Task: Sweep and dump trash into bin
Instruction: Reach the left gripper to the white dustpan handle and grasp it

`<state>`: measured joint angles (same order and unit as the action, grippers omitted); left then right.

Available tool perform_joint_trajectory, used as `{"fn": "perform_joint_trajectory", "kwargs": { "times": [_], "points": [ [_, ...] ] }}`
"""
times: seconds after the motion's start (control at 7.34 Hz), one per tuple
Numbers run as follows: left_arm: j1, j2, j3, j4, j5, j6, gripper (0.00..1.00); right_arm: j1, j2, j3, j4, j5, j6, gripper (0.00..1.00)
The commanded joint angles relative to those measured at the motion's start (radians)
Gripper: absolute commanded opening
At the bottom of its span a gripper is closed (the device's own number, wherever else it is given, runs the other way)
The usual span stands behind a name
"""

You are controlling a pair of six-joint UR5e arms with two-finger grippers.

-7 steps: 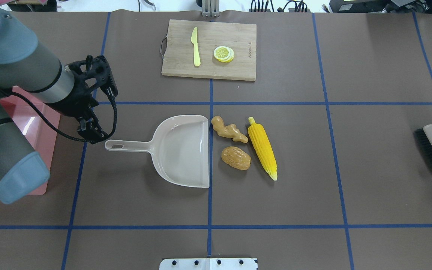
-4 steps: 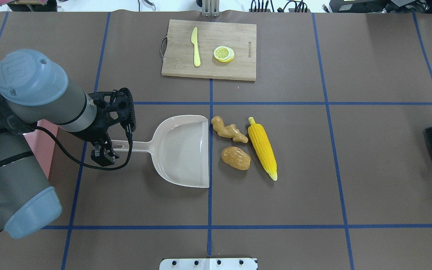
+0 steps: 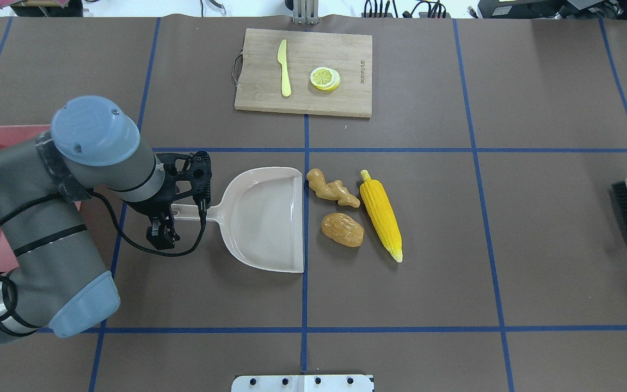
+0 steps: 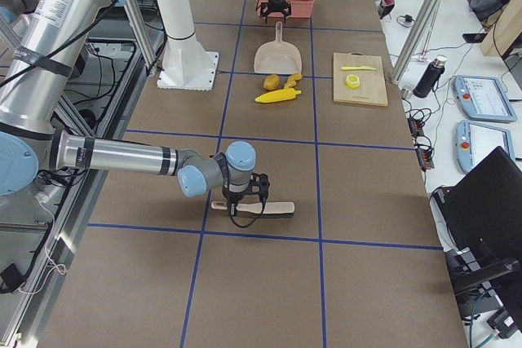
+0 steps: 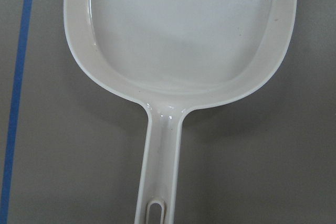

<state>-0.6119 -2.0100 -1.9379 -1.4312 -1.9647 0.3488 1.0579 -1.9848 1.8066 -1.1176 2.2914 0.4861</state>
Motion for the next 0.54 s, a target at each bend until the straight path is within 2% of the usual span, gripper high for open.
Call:
{"fn": "perform_joint_trajectory", "kwargs": {
  "times": [0.0,0.27,0.41],
  "points": [
    [0.000,-0.010,0.062,-0.038,0.000,0.001,0.99,0.020,-0.003,0.060,-0.007,0.038,0.000,0.00],
    [-0.006,-0.016,0.096,-0.070,0.003,0.001,0.99,0.106,0.007,0.095,-0.005,0.203,0.000,0.00],
    [-0.011,-0.018,0.100,-0.078,0.004,0.001,0.99,0.108,0.041,0.108,-0.007,0.259,0.003,0.00]
  ]
}}
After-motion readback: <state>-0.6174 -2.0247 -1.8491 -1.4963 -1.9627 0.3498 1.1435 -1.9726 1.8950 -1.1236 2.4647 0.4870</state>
